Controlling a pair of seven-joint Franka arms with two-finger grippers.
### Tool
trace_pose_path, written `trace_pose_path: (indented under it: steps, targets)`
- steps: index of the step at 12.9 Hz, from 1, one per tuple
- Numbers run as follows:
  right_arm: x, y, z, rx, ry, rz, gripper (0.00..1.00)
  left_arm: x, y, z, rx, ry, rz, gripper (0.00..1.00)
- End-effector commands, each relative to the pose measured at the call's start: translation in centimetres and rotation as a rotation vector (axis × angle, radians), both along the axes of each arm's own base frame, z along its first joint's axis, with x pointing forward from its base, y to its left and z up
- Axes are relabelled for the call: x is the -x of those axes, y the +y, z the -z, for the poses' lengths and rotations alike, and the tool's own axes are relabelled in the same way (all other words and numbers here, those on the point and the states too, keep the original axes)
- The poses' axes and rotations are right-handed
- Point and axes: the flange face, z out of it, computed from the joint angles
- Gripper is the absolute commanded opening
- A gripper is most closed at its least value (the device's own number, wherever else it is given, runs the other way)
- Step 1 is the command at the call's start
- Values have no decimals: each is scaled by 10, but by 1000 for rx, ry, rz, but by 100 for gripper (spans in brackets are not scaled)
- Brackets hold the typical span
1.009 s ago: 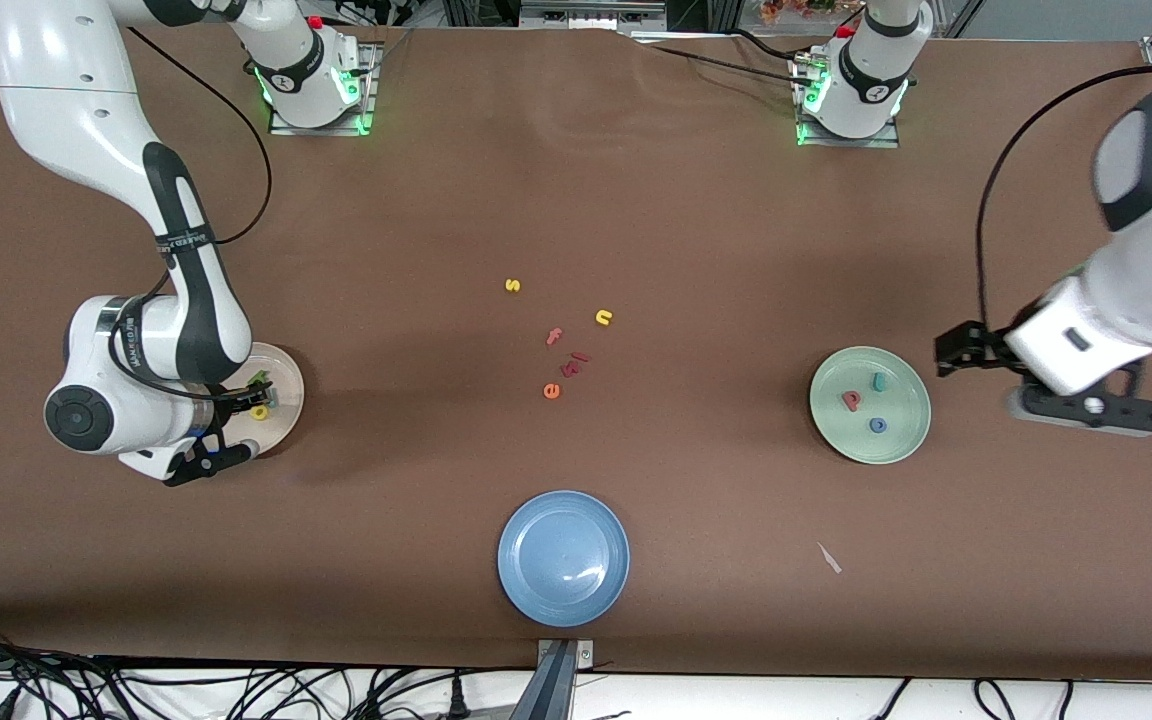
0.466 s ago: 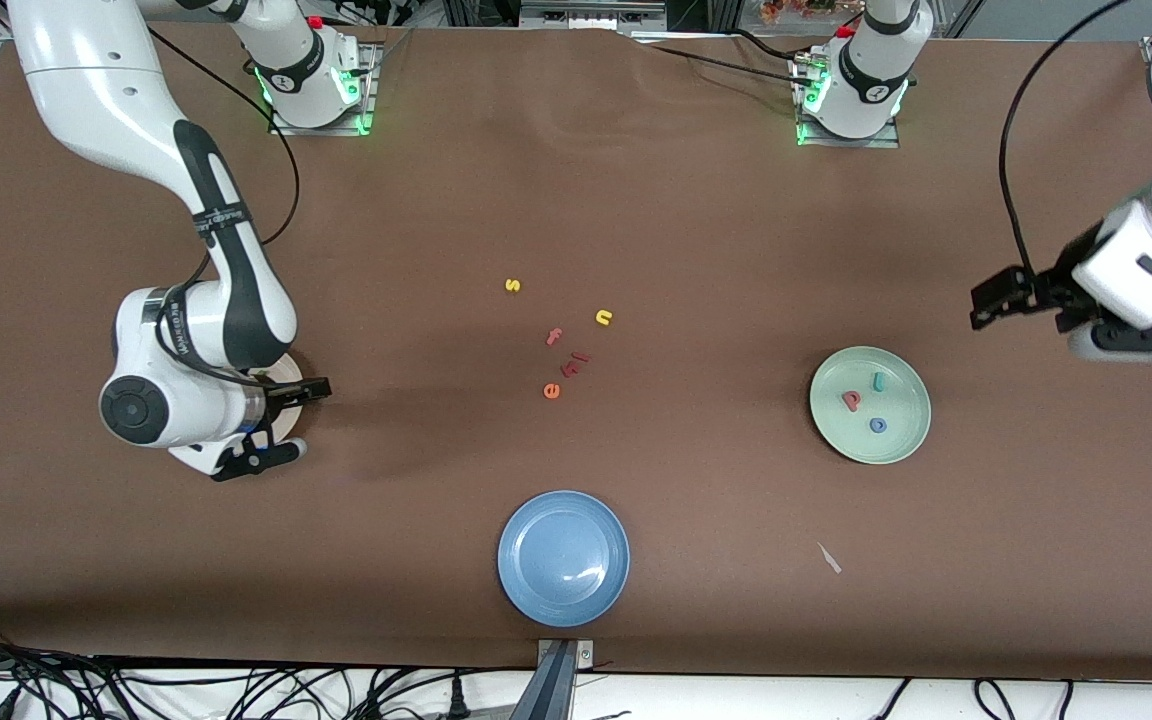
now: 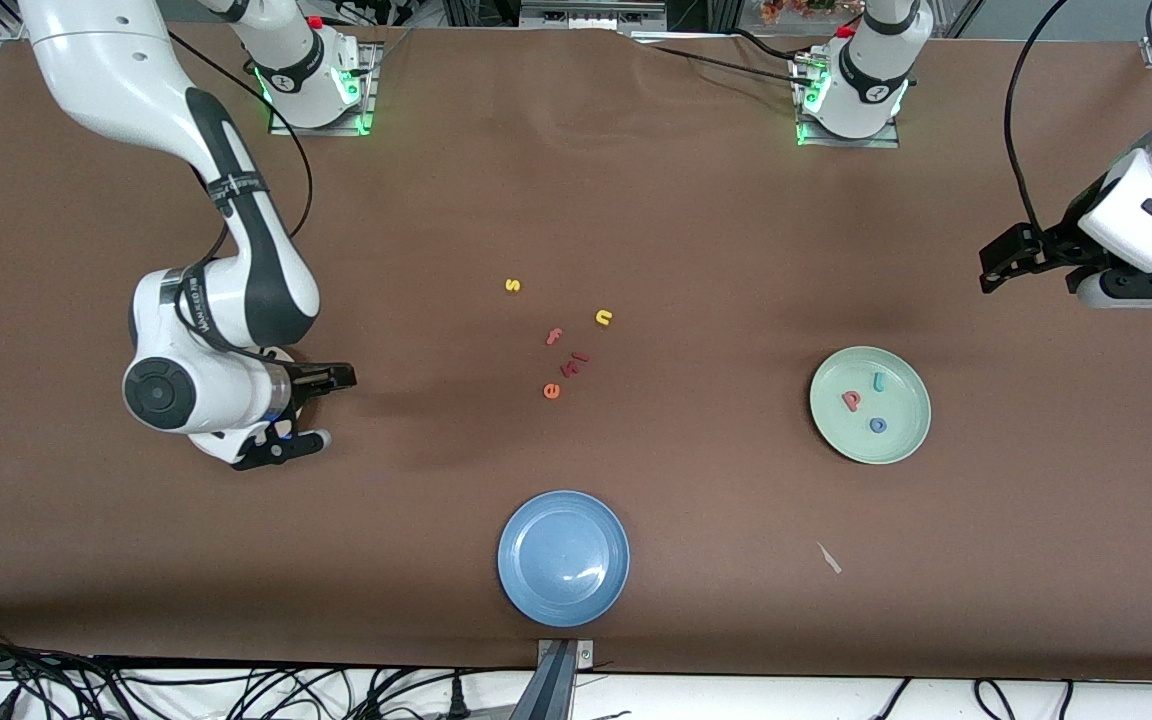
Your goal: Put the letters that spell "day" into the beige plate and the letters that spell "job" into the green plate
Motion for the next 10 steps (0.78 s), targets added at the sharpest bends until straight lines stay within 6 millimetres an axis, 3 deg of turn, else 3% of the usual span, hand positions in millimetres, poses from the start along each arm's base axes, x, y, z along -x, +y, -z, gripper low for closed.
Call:
trace_pose_path:
  steps: [1,3,5,8,10]
  targets:
    - [18,41,-49,46,-39,3,100,8,2,-5,16,6,-12,100]
    - [33,45,-73,38,-52,13,100,10,2,-4,12,27,-10,100]
    - [50,36,-114,20,-89,20,100,11,-1,-5,8,26,-4,100]
    - [81,-4,-171,7,-117,61,100,11,-2,-4,6,30,-2,100]
    - [93,-45,-213,6,-107,106,100,15,-4,-2,5,60,-6,100]
